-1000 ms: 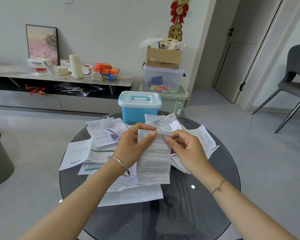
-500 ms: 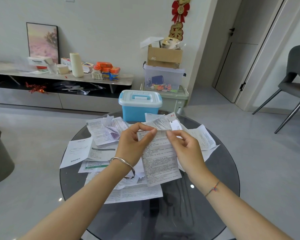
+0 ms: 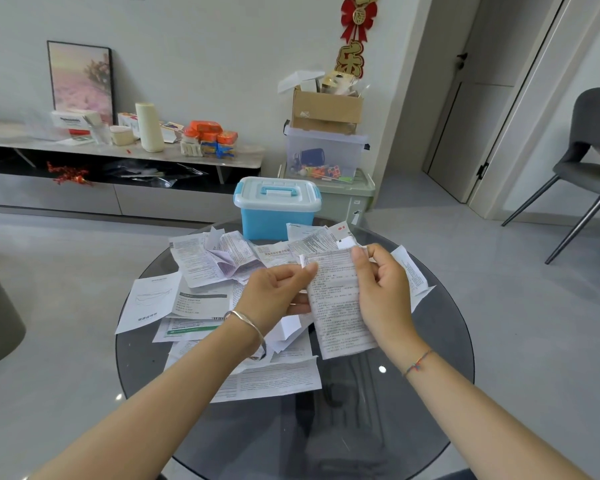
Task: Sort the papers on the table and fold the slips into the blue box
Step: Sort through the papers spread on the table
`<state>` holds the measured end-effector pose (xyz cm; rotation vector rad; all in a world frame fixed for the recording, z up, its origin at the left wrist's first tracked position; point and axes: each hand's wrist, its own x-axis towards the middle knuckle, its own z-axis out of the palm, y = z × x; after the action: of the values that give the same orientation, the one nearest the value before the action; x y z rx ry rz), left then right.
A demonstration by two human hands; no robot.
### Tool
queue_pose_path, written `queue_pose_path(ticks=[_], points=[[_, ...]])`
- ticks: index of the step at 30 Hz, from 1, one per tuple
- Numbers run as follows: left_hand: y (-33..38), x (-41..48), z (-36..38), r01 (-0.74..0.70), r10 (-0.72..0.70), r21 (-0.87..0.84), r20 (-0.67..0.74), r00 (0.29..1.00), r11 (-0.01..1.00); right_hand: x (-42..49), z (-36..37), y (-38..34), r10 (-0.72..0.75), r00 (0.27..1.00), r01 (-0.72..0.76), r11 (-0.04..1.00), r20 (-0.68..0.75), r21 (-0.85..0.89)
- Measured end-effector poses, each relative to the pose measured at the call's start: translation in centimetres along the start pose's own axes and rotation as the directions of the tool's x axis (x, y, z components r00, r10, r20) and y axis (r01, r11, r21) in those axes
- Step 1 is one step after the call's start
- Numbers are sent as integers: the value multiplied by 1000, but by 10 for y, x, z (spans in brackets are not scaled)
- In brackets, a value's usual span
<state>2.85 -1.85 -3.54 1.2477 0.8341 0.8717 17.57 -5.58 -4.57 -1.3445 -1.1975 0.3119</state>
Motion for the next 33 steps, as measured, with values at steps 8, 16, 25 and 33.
queue_pose_path(ticks=[8, 16, 25, 33], points=[[4, 2, 1, 46, -45, 28, -17, 999, 999, 1, 1, 4, -19, 999, 19, 1000, -40, -4], [2, 1, -2, 107, -108, 31, 38, 993, 994, 2, 1, 8, 0, 996, 4, 999, -90, 42], [-3, -4, 0, 150, -156, 57, 129, 979, 987, 5, -1, 13, 48, 986, -36, 996, -162, 76], [-6, -7, 2, 149, -174, 156, 165, 971, 976, 7, -4, 13, 53, 969, -38, 997, -243, 67]])
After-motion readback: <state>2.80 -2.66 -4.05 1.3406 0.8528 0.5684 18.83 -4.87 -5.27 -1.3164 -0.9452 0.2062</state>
